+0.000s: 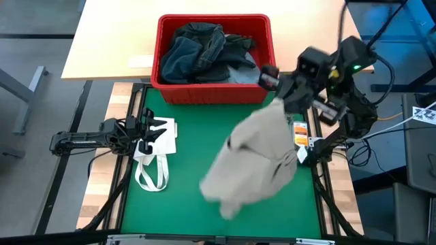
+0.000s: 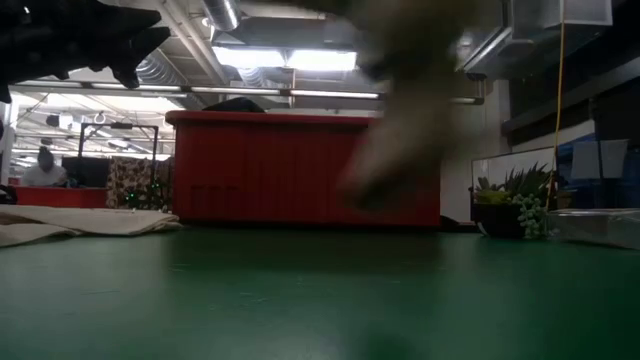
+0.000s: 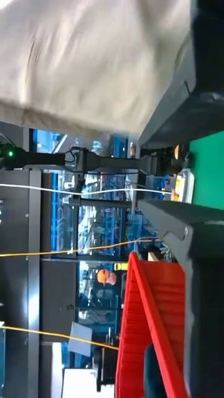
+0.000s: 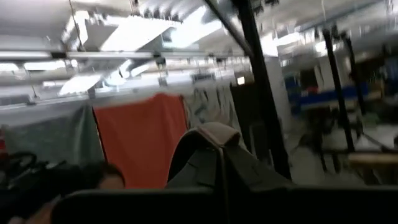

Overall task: Fold Laundry from Bin
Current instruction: Fold the gray shorts

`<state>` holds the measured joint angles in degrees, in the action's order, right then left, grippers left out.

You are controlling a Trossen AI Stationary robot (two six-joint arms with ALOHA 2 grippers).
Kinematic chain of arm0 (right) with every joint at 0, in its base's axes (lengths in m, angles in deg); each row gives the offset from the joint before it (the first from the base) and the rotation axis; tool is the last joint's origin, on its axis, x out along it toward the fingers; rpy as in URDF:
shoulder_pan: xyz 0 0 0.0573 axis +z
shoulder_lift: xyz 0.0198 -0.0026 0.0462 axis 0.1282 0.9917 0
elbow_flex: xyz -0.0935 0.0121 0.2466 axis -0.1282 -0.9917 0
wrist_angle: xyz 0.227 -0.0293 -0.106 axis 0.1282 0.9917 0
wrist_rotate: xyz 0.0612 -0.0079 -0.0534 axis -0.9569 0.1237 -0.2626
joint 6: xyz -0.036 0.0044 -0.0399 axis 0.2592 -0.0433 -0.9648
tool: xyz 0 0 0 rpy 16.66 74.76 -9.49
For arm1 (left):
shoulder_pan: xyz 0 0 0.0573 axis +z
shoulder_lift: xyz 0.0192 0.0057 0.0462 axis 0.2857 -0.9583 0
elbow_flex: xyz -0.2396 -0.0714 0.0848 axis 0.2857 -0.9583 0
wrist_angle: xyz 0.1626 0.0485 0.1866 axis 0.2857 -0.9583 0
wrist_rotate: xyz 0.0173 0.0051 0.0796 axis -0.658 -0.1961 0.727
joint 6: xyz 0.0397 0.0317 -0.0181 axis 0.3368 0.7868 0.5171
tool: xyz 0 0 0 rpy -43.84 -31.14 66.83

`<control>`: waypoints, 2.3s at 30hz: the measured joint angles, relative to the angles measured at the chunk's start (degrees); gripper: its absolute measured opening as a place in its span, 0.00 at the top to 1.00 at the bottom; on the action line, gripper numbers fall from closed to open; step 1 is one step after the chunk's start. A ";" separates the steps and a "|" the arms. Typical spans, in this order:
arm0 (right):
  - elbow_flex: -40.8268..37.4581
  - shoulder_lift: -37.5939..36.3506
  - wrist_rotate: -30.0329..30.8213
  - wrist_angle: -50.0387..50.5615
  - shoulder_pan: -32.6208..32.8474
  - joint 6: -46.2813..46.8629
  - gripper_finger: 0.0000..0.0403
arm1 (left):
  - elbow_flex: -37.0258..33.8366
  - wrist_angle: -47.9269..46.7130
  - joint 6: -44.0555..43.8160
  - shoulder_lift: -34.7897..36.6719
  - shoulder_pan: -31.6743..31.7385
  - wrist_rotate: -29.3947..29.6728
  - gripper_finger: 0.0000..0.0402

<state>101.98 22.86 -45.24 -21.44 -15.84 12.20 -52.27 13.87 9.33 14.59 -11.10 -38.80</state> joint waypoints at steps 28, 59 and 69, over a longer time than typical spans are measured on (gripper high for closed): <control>-0.07 0.09 15.68 25.92 0.68 -22.33 0.98 | 0.00 -0.30 -10.88 -20.39 -7.10 0.11 0.51; -0.07 0.07 -1.03 34.06 0.75 -19.15 0.98 | 0.00 22.17 -25.00 -43.30 -7.33 4.57 0.52; -0.07 0.07 -1.03 34.22 0.75 -19.18 0.98 | 5.93 24.99 -26.25 -59.81 -10.40 4.41 0.52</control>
<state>101.91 22.93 -46.27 12.78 -15.09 -6.98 -46.34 38.86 -16.92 -45.22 -21.50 -34.39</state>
